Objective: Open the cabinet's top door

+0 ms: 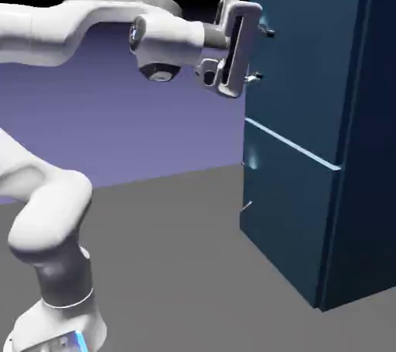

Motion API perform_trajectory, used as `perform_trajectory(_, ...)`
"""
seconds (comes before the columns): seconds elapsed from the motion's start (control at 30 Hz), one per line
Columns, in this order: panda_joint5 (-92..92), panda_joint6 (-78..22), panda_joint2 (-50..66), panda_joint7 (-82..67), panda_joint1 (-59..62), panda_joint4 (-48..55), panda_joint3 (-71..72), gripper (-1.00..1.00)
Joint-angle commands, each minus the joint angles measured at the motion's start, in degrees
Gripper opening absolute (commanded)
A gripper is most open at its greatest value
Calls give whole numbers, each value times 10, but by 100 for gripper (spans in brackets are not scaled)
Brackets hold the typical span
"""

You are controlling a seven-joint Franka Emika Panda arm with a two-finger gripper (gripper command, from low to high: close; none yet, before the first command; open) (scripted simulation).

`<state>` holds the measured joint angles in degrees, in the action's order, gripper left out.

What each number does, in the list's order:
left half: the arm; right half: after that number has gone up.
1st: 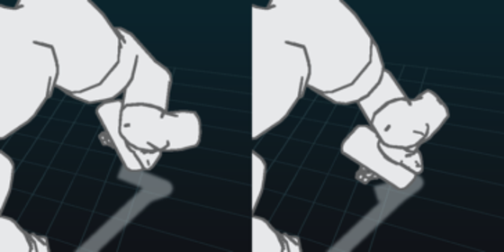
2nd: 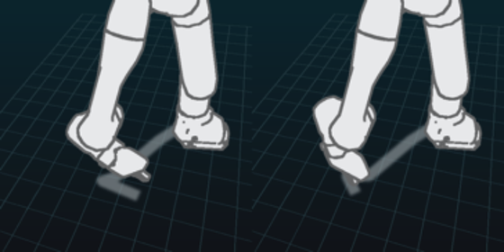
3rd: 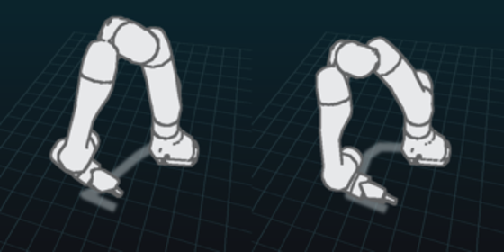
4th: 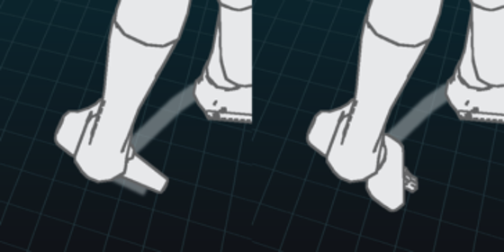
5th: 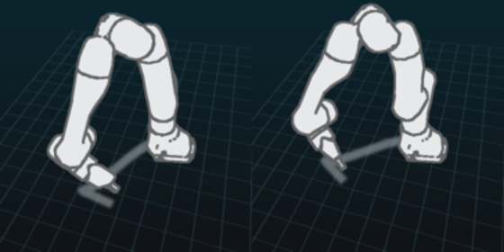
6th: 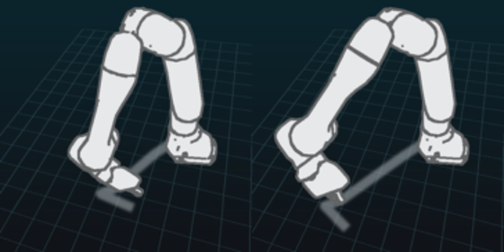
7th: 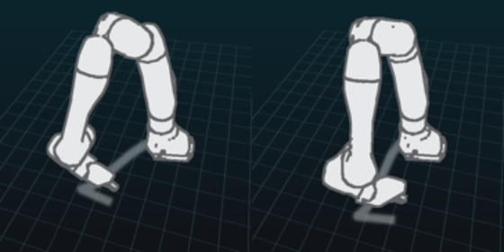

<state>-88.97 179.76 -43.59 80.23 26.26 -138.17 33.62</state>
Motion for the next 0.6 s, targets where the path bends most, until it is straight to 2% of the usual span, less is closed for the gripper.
perform_trajectory(0.0,-25,2,-3,11,8,6,9,0)
perform_trajectory(0.57,-449,29,-55,190,136,115,170,0)
